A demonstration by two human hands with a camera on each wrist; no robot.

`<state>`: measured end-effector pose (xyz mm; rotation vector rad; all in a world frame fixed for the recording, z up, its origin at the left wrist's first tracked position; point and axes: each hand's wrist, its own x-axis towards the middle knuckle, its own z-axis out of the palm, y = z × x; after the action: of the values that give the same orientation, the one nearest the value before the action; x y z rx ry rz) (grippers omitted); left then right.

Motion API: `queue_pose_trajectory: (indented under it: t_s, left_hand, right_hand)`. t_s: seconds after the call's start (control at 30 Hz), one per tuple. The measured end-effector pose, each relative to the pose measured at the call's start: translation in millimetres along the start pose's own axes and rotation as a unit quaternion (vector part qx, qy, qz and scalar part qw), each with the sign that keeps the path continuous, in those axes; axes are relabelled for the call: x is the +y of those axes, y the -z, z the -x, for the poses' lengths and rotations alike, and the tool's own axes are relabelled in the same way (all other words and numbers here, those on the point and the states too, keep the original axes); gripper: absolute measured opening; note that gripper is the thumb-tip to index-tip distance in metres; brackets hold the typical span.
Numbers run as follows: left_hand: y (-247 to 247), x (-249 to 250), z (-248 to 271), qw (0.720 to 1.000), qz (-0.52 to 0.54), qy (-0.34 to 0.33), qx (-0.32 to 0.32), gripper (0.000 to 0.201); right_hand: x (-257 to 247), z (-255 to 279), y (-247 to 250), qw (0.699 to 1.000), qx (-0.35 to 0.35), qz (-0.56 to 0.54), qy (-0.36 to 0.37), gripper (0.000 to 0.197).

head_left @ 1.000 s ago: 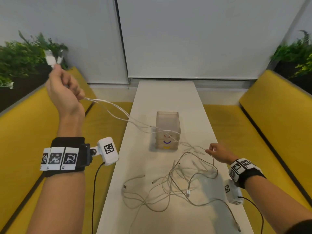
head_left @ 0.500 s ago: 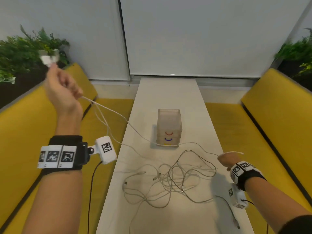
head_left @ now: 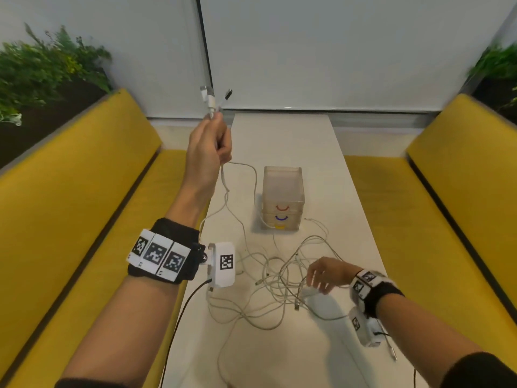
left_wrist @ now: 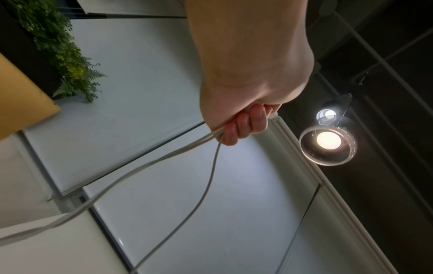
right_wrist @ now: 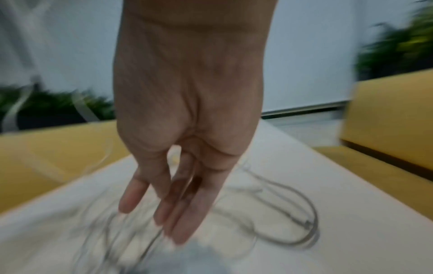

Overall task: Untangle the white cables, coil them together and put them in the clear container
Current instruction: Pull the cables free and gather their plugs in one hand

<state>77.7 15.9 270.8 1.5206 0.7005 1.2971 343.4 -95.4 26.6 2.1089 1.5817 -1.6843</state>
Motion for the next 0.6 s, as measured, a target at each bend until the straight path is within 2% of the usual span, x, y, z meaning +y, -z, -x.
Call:
queue_pose_trajectory:
  t_s: [0.07,0.2,0.33,0.43,0.6]
  left_hand:
    - [-2.5,-4.2,2.4,1.0,-0.011,0.003,-0.003,0.037]
    - [-3.3,-10.0,8.1,0.999,-0.046,0.001,-0.021,0.034]
    - [-2.5,-16.9,11.5,0.999,-0.046,0.012,-0.022,0.032]
    - [-2.2,-22.5,12.4,0.999,-0.041,0.022,-0.025,0.032]
    - [-2.9,-29.4,12.2,0.998,-0.038,0.035,-0.028,0.031]
  right_hand:
    - [-3.3,-14.6,-23.1,0.994,0.02,0.1,0.04,0.035]
    - [2.7,-37.3,-55.7,0.958,0.063,0.269,0.076,0.04]
    - [11.2,-48.3,-63.6,0.938,0.142,0.292,0.118,0.017]
    - [19.5,-55.8,-67.9,0.932,0.152,0.304,0.125,0.021]
    - [27.6,-55.5,-66.5,0.936,0.146,0.293,0.13,0.016]
